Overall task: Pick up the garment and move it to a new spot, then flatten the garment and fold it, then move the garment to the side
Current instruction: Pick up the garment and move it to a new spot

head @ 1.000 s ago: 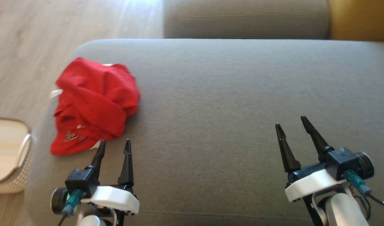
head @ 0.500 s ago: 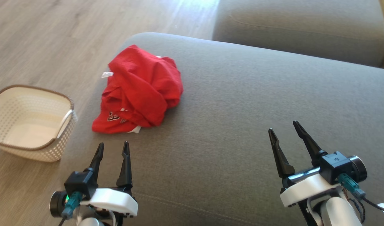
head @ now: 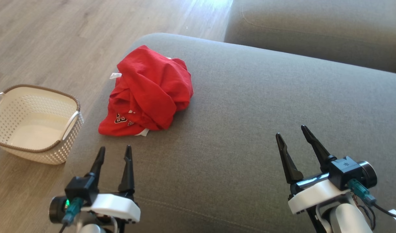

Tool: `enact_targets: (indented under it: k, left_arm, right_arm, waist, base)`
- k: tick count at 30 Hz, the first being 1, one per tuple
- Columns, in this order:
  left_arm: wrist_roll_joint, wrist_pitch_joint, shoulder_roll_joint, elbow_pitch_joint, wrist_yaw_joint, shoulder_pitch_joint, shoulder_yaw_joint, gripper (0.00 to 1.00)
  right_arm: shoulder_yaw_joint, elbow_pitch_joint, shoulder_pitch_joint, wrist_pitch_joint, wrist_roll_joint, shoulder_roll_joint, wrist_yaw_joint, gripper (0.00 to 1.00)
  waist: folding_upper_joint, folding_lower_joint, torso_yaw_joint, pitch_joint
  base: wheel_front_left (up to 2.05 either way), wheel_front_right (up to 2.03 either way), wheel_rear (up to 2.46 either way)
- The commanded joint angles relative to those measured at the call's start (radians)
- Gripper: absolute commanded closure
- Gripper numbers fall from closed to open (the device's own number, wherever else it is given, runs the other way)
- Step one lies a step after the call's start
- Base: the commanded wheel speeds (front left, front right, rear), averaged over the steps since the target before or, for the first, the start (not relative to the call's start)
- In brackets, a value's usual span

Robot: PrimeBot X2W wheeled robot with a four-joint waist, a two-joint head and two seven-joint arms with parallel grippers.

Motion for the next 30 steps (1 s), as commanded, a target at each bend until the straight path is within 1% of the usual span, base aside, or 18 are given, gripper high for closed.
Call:
enact_targets:
  k: [1,4,8,13,16,20,23,27,30]
  left_arm:
    - [0.014,-0.012,0.0,-0.04,-0.007,-0.034,0.046,0.0]
    - [0.037,-0.012,0.004,-0.051,-0.023,-0.052,0.067,0.0]
    - [0.04,-0.012,0.013,-0.064,-0.046,-0.098,0.111,0.0]
    - [0.023,-0.012,0.039,-0.037,-0.088,-0.203,0.162,0.0]
    - [0.006,0.0,0.068,0.038,-0.119,-0.285,0.174,0.0]
    - [-0.034,0.058,0.113,0.133,-0.15,-0.424,0.186,0.0]
    - [-0.058,0.106,0.147,0.193,-0.169,-0.53,0.176,0.0]
    - [-0.086,0.165,0.192,0.283,-0.181,-0.664,0.165,0.0]
    - [-0.101,0.232,0.216,0.374,-0.185,-0.745,0.15,0.0]
  right_arm:
    - [0.024,-0.035,-0.029,-0.009,-0.001,-0.007,0.0,0.0]
    - [0.018,-0.044,-0.035,-0.009,-0.014,-0.007,0.0,0.0]
    - [0.008,-0.058,-0.054,-0.009,-0.042,-0.007,0.0,0.0]
    - [0.002,-0.086,-0.098,-0.009,-0.078,-0.007,0.0,0.0]
    - [0.002,-0.105,-0.125,-0.004,-0.102,-0.007,0.0,0.0]
    - [0.0,-0.135,-0.152,0.012,-0.128,-0.007,0.0,0.0]
    - [-0.008,-0.156,-0.166,0.025,-0.149,-0.007,0.0,0.0]
    - [0.003,-0.169,-0.184,0.034,-0.166,-0.007,0.0,0.0]
    - [0.008,-0.177,-0.194,0.036,-0.168,-0.007,0.0,0.0]
  waist:
    - [0.0,0.0,-0.008,0.011]
    - [0.0,0.0,-0.019,0.04]
    - [0.0,0.0,-0.037,0.104]
    - [0.0,0.0,-0.06,0.201]
    - [0.0,0.0,-0.074,0.256]
    - [0.0,0.0,-0.094,0.315]
    - [0.0,0.0,-0.105,0.355]
    - [0.0,0.0,-0.124,0.39]
    - [0.0,0.0,-0.139,0.407]
  base:
    - [0.0,0.0,0.0]
    - [0.0,0.0,0.0]
    - [0.0,0.0,0.0]
    - [0.0,0.0,0.0]
    - [0.0,0.0,0.0]
    - [0.0,0.0,0.0]
    - [0.0,0.0,0.0]
    - [0.0,0.0,0.0]
    - [0.0,0.0,0.0]
